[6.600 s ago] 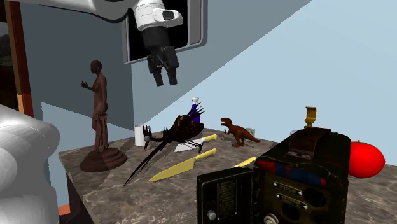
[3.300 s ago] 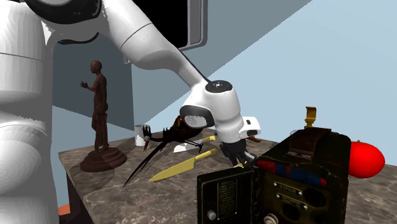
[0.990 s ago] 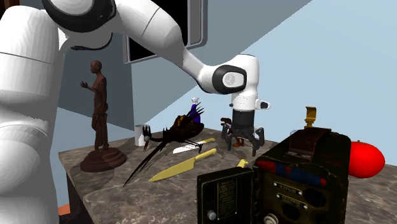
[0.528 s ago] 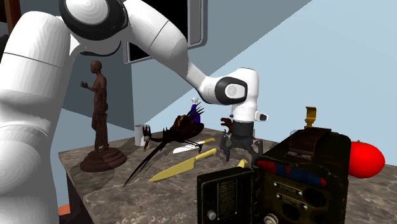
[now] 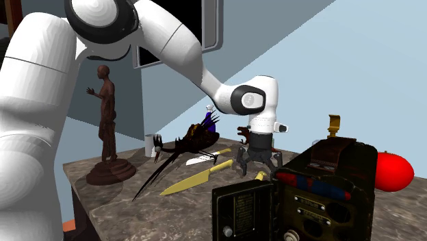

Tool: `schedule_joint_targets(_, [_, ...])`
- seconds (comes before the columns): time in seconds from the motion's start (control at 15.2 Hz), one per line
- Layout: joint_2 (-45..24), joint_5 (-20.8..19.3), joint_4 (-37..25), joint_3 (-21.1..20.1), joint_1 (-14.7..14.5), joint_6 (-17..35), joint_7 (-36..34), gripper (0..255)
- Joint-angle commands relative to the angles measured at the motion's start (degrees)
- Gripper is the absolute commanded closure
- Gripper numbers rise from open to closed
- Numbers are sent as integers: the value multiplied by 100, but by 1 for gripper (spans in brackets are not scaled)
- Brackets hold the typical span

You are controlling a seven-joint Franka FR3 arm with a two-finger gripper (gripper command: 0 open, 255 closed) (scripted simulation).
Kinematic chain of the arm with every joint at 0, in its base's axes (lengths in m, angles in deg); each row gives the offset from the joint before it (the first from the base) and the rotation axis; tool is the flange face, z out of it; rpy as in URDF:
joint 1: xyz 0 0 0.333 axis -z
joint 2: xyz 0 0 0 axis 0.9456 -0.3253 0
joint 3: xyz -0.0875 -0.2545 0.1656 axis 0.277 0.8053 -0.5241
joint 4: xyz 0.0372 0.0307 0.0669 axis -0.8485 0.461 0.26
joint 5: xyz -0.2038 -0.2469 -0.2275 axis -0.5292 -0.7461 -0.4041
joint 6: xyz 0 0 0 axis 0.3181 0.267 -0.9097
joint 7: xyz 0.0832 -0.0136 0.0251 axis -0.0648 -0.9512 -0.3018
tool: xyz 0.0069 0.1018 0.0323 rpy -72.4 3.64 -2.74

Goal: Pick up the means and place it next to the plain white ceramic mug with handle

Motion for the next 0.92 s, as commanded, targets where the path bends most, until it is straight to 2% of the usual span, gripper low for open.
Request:
schedule_joint_targets(0.0, [0,0,0,0,0,0,0,255])
schedule_joint_targets(0.59, [0,0,0,0,0,0,0,255])
schedule_joint_targets(0.86, [150,-59,-123,19,-15,-265,-39,255])
